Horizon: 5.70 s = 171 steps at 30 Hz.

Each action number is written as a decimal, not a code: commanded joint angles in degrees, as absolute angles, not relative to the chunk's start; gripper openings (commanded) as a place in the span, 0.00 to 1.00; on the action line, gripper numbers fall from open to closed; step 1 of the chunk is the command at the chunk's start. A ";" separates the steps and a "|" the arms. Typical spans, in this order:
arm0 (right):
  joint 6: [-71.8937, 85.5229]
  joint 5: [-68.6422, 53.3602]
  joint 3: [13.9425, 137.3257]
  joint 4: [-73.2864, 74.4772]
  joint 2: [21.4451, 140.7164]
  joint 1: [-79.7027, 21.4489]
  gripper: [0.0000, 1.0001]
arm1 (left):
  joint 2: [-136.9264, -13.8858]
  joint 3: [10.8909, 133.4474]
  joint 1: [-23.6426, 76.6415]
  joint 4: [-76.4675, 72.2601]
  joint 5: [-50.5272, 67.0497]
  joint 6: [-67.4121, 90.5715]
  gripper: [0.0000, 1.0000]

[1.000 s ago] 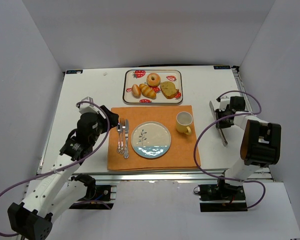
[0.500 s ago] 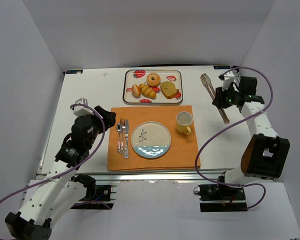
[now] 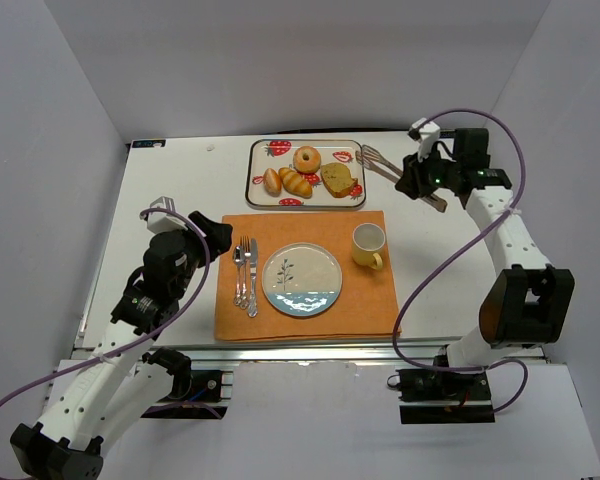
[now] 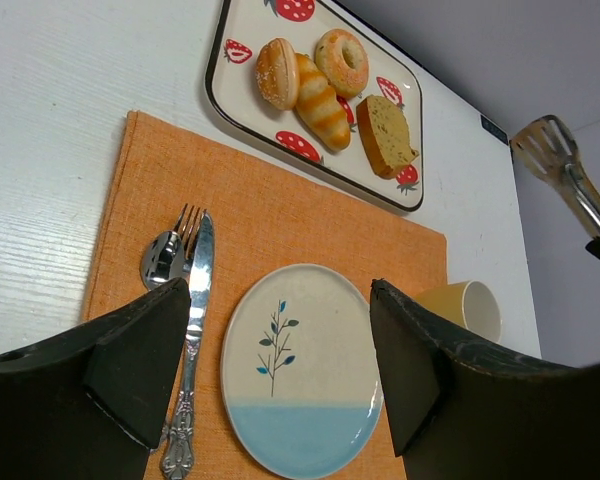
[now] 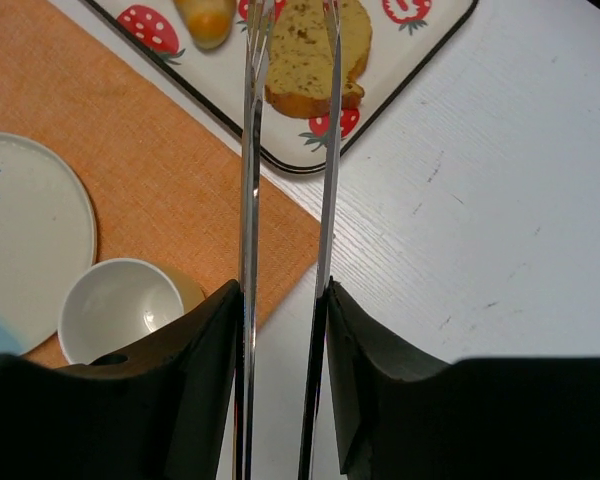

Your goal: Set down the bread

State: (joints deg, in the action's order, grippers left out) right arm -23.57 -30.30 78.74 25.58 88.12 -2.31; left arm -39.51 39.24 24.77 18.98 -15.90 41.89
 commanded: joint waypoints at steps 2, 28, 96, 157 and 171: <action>-26.62 -26.55 80.60 24.44 89.12 -8.07 0.43 | -38.32 39.55 24.96 18.46 -16.70 42.63 0.82; -37.44 -9.32 92.20 29.44 107.31 -18.54 0.44 | -34.81 38.14 24.96 21.01 -18.63 43.77 0.82; -45.70 -29.53 65.77 38.22 71.47 -26.01 0.00 | -31.99 38.14 24.96 21.00 -18.90 44.21 0.82; -24.08 -18.37 98.34 35.95 105.80 -22.33 0.39 | -29.88 37.53 24.96 21.71 -19.42 45.79 0.82; -24.26 -18.99 99.49 34.19 112.41 -21.27 0.46 | -30.59 36.83 24.87 21.45 -19.16 45.97 0.82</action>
